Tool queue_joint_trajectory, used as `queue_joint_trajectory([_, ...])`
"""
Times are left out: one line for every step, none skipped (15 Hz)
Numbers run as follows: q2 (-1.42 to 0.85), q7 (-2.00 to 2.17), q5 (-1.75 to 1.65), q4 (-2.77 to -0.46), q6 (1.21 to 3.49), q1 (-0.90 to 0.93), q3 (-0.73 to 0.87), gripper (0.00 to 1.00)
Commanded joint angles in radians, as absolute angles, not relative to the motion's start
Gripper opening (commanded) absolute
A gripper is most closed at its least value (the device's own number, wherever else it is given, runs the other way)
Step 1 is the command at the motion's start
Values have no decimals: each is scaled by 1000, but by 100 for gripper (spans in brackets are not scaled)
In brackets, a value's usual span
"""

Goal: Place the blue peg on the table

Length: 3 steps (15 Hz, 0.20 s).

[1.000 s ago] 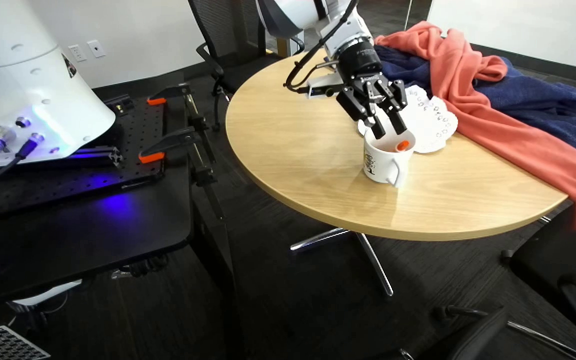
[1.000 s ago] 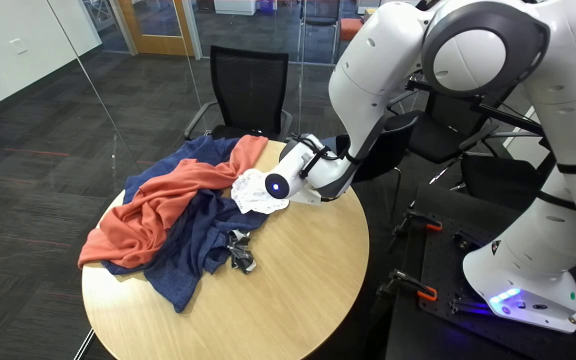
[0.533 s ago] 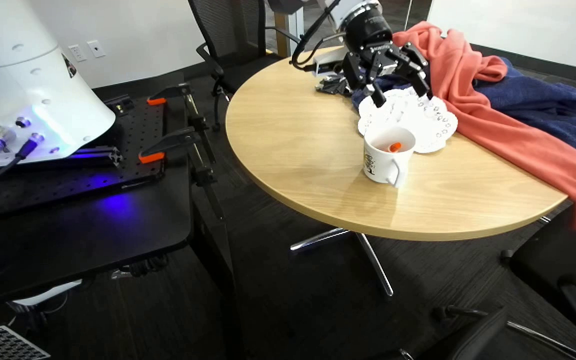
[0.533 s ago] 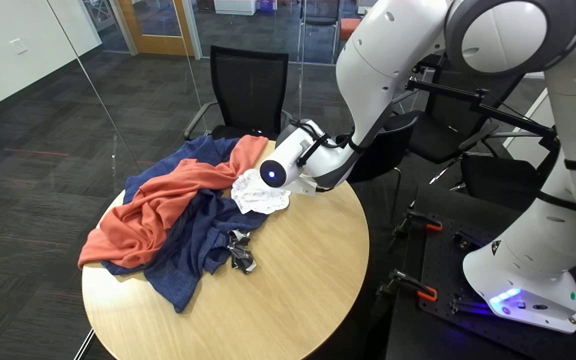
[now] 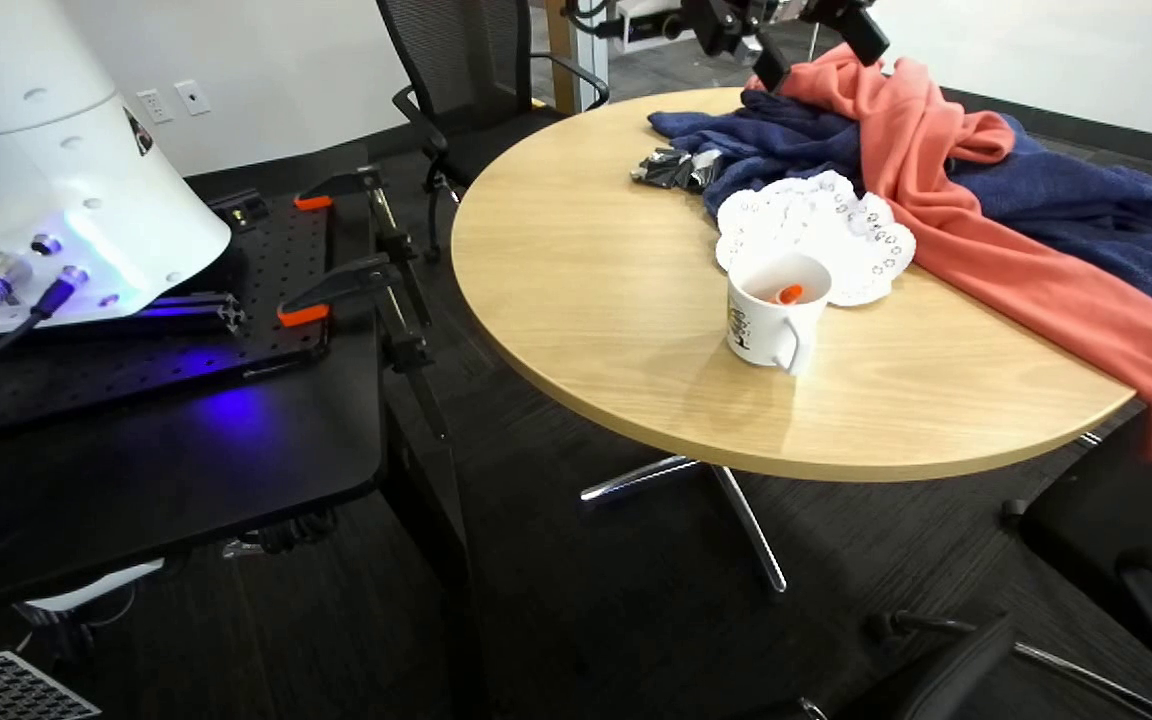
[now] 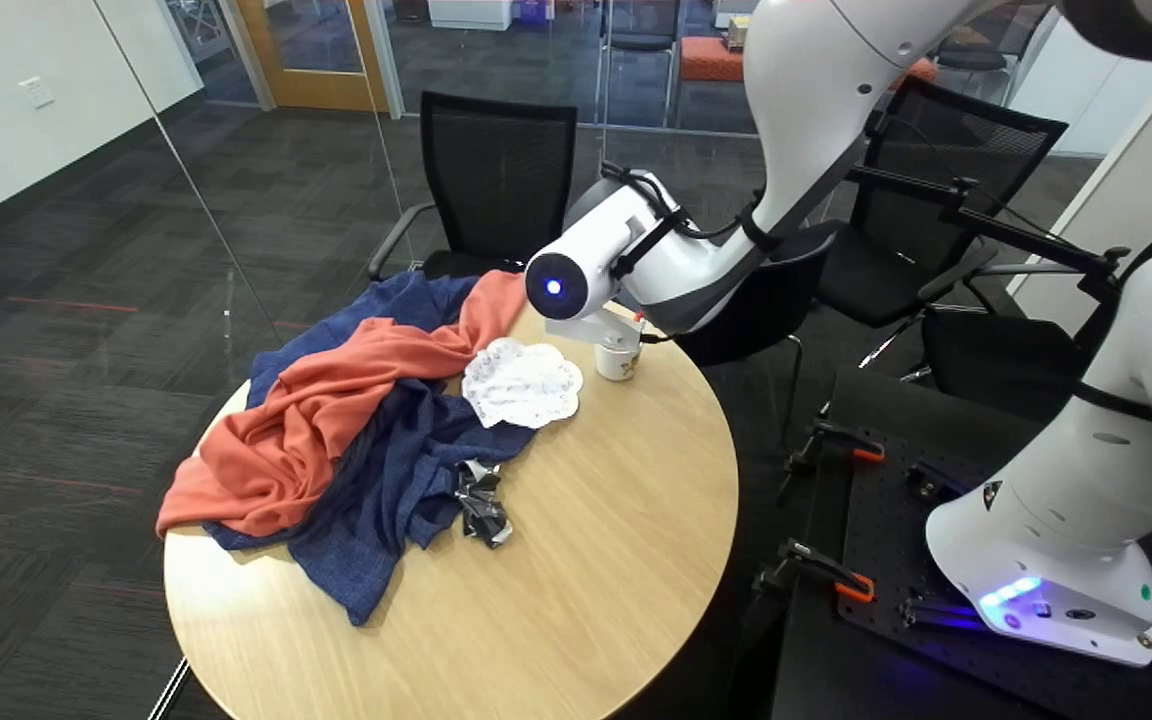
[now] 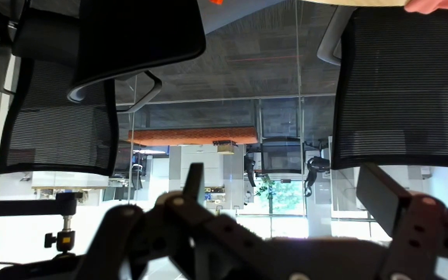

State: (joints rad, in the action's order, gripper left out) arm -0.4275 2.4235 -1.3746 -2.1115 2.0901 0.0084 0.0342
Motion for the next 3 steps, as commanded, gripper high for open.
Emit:
queue_joint_trajectory([-407,2409,-1373,-2126,2087,0,23,100])
queue_joint_trajectory([-392,2400,-1371,-2139,2087,1,22,100])
queue_joint_trajectory([-384,2400,-1371,-2147,2088,0,22,100])
